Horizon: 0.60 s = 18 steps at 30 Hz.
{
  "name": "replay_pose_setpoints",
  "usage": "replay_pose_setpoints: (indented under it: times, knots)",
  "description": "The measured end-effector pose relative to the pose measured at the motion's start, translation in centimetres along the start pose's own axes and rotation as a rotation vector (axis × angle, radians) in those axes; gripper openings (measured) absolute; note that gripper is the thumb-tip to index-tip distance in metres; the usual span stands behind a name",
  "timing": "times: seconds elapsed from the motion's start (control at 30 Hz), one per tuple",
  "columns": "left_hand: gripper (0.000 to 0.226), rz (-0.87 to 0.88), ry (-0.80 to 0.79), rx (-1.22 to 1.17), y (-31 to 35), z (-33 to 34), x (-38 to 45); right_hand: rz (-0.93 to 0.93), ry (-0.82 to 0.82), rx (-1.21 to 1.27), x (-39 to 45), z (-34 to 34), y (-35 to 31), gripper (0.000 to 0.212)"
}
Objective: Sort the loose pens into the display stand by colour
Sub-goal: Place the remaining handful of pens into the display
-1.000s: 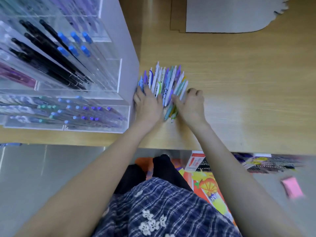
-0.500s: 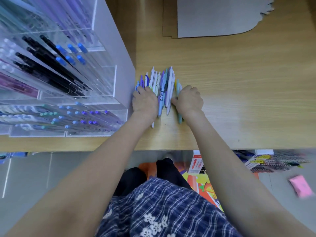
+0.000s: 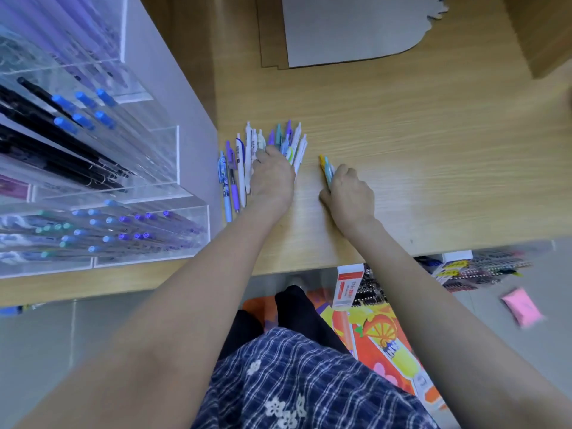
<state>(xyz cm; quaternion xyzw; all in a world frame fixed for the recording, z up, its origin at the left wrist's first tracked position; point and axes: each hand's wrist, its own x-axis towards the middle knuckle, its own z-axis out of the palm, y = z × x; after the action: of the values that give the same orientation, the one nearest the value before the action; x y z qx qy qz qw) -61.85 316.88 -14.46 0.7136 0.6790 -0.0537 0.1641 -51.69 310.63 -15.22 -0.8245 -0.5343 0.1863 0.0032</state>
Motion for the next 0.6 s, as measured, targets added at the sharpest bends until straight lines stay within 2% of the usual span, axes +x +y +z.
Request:
replay_pose_setpoints:
  times: [0.1,0.2,0.23,0.3,0.37,0.4,0.43,0.5,0.53,0.6]
  knots:
    - [0.040,0.025,-0.086,-0.025,-0.6,-0.9,-0.1,0.002,-0.062,-0.009,0.6,-1.1,-0.1,0.036]
    - [0.021,0.115,-0.137,-0.079,-1.3,-2.7,-0.3,0.047,-0.111,0.119,1.0,-2.2,-0.2,0.038]
    - [0.020,0.134,-0.158,-0.144,-1.7,-3.6,-0.4,0.079,-0.123,0.271,1.1,-2.5,-0.2,0.036]
    - [0.034,0.148,-0.206,-0.352,-2.7,-5.0,-0.8,0.135,-0.151,0.770,0.8,-3.2,-0.3,0.029]
    - [0.035,0.140,-0.251,-0.671,-3.8,-6.3,-2.1,0.232,-0.195,1.248,0.1,-3.9,-0.9,0.028]
    - [0.031,0.109,-0.286,-0.856,-4.4,-6.9,-3.1,0.265,-0.215,1.362,-0.3,-4.2,-1.3,0.025]
    - [0.022,0.074,-0.332,-1.013,-5.1,-7.5,-4.1,0.293,-0.213,1.397,-0.5,-4.1,-1.7,0.023]
    - [0.009,0.047,-0.369,-1.142,-6.7,-8.5,-5.8,0.325,-0.118,1.316,-1.0,-3.4,-2.8,0.022]
    - [0.007,0.045,-0.350,-1.146,-7.5,-8.4,-6.3,0.320,-0.028,1.178,-1.6,-2.8,-3.3,0.023]
    - [0.007,0.016,-0.288,-1.123,-8.9,-7.9,-7.1,0.173,0.173,0.810,-3.8,-0.9,-4.1,0.026]
